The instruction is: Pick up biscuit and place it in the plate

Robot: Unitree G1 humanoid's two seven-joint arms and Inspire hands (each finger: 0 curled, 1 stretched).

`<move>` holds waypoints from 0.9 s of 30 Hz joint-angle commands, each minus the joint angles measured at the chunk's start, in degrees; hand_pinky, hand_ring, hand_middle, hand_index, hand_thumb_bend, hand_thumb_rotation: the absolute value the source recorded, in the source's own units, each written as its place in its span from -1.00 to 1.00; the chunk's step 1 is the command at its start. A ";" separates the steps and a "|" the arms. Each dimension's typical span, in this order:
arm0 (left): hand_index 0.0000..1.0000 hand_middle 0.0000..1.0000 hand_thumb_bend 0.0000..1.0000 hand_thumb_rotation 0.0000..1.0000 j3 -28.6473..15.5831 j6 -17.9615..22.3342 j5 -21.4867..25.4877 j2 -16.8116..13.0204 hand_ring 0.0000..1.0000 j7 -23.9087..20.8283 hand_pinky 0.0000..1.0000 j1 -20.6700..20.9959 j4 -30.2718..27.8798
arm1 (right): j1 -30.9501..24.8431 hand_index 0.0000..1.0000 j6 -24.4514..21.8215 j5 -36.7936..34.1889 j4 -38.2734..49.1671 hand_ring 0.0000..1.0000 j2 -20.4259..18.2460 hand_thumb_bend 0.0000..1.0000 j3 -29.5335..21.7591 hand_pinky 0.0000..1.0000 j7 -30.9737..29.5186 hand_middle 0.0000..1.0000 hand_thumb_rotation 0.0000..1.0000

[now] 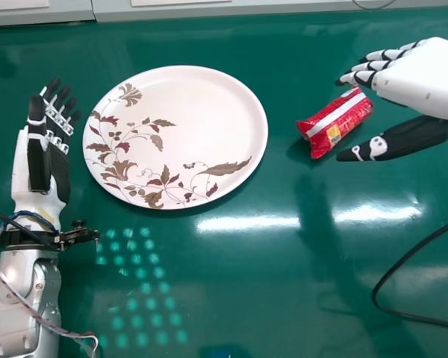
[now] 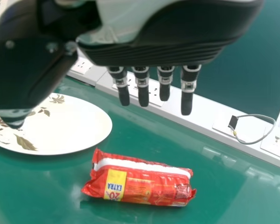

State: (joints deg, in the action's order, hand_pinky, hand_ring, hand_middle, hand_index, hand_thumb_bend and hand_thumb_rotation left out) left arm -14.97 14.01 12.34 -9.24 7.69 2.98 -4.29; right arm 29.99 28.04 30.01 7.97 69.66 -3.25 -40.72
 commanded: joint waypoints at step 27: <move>1.00 1.00 0.99 0.49 0.40 -1.22 -1.54 0.25 1.00 -1.58 1.00 -2.35 -3.07 | 14.57 1.00 12.55 7.21 -17.04 0.85 -4.18 1.00 10.58 0.52 6.21 0.93 -0.34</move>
State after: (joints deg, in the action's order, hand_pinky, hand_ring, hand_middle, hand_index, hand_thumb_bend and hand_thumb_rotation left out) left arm -14.74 13.30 11.35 -9.06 6.54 1.67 -6.39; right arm 43.02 39.38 36.63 -7.36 66.37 6.48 -35.88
